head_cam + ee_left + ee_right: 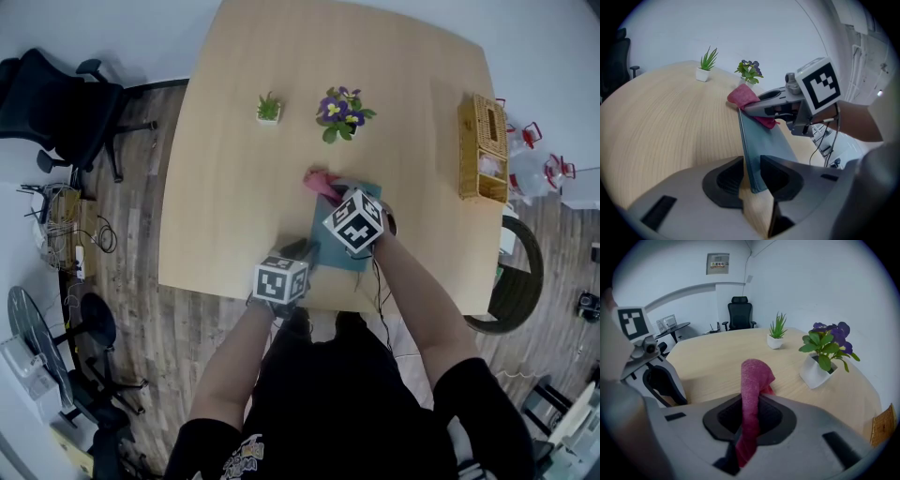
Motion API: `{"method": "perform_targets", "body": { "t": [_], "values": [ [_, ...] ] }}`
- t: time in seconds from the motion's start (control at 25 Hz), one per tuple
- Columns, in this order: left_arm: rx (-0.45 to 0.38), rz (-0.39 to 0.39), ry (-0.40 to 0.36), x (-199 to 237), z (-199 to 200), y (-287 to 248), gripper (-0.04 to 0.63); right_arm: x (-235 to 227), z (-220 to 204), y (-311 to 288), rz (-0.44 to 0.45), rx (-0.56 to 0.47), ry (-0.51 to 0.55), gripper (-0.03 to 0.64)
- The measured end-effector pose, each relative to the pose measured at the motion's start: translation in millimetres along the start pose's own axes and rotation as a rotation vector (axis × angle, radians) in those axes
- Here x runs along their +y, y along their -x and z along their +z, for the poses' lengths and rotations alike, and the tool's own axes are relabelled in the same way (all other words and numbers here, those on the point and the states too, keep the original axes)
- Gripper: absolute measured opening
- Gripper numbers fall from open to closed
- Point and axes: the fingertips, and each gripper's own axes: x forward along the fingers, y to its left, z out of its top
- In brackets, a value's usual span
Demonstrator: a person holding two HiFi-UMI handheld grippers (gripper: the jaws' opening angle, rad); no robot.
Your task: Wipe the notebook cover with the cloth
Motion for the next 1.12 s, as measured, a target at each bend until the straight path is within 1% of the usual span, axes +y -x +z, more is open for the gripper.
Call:
{"method": "perform_targets", "body": {
  "t": [0.28,0.44,0.8,1.12],
  "values": [
    [0.002,-0.002,0.0,-0.2,-0.2,0.0,0.104,38.1,-5.6,4.7,0.064,-0.01,0.043,0.063],
    [0.0,0.003,-0.005,0.3,-0.6,0.5,0.104,59.8,-11.5,10.7,0.108,-0.014,0.031,0.063],
    [-0.003,0.012,-0.015,0.1,-0.7,1.0,0.104,86.7,-28.1,26.7,0.188,-0.039,-0.095,0.061],
    [-0.008,0.015,-0.018,-0.9,-0.4,1.5,0.104,101.1,-49.0,42.4,0.232,-0.064,-0.264,0.061]
  ]
}}
